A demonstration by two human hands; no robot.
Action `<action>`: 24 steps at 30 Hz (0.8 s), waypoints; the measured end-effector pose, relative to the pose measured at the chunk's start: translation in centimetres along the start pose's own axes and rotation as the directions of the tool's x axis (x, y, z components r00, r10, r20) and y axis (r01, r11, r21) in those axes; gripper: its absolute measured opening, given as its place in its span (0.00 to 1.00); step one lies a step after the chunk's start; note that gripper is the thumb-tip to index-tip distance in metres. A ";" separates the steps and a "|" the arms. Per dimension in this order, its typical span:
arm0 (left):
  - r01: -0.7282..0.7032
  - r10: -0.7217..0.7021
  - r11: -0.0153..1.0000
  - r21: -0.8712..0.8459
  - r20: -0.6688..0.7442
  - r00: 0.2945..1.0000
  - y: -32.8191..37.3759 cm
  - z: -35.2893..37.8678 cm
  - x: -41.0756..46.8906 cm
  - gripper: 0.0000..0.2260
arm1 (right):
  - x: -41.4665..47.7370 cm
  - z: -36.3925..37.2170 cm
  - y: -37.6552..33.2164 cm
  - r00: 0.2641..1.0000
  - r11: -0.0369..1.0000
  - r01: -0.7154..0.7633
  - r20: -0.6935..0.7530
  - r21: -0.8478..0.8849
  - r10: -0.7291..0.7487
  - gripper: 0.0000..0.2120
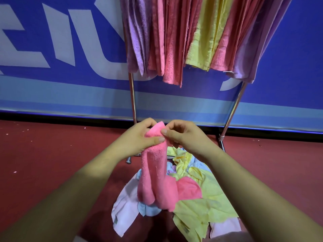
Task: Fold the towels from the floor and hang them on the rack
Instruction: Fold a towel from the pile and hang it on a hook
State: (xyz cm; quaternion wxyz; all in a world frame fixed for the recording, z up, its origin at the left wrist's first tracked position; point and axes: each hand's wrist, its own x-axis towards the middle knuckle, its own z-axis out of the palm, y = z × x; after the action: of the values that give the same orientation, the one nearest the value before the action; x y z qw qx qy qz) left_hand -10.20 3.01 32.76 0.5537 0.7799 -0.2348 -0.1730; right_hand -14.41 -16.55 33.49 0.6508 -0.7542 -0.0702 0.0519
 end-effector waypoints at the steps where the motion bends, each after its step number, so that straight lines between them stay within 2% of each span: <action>1: 0.008 -0.008 1.000 -0.002 0.016 1.000 0.0 0.0 0.0 0.22 | 0.1 0.0 0.0 1.000 1.000 -0.006 -0.009 0.022 0.006 0.09; 5: 0.054 -0.054 0.998 -0.012 0.017 0.998 0.1 -0.3 0.0 0.19 | 0.6 -0.5 0.1 0.998 0.990 -0.012 -0.057 0.140 0.020 0.08; 7: 0.039 -0.038 0.998 0.043 -0.025 0.999 0.0 -0.8 0.1 0.12 | 0.7 -0.9 0.0 0.996 0.981 -0.006 -0.085 0.192 0.023 0.06; 9: 0.001 0.007 0.994 0.106 -0.074 0.997 0.0 -1.2 0.2 0.04 | 0.9 -1.1 -0.1 0.997 0.965 -0.035 -0.052 0.261 0.050 0.03; 11: -0.023 0.036 0.989 0.143 -0.090 0.995 0.1 -1.2 0.1 0.02 | 0.7 -1.2 -0.3 0.995 0.965 -0.099 0.030 0.242 0.094 0.01; 14: -0.028 0.038 0.986 0.164 -0.058 0.998 -0.1 -1.1 0.3 0.05 | 0.5 -1.3 -0.1 0.993 0.988 -0.115 0.040 0.107 0.112 0.12; 16: 0.011 -0.011 0.986 0.166 -0.001 1.000 -1.0 -1.2 0.6 0.13 | 0.7 -1.5 -0.3 0.994 0.994 -0.080 -0.072 0.068 0.084 0.15; 18: 0.094 -0.115 0.959 0.268 0.066 0.991 -2.5 -1.3 0.8 0.18 | 1.0 -1.9 -0.4 0.971 0.993 -0.051 -0.229 0.107 0.074 0.15; 21: 0.183 -0.296 0.789 0.587 0.101 0.950 -5.1 -2.0 0.8 0.12 | 1.7 -3.5 -0.2 0.878 0.973 0.003 -0.466 0.229 0.107 0.17; 23: 0.237 -0.388 0.682 0.692 0.067 0.919 -6.2 -2.6 0.5 0.07 | 1.8 -5.1 0.0 0.807 0.975 0.028 -0.580 0.222 0.109 0.16; 24: 0.268 -0.411 0.664 0.698 0.041 0.911 -6.4 -3.0 0.3 0.07 | 1.7 -5.8 0.2 0.782 0.982 0.025 -0.615 0.188 0.098 0.15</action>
State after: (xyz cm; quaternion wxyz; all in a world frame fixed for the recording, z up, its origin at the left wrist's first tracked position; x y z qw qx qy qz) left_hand -7.20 6.95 27.66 0.1625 0.9361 -0.1843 -0.2516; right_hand -11.70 -21.97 34.15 0.7039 -0.6662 0.1681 -0.1805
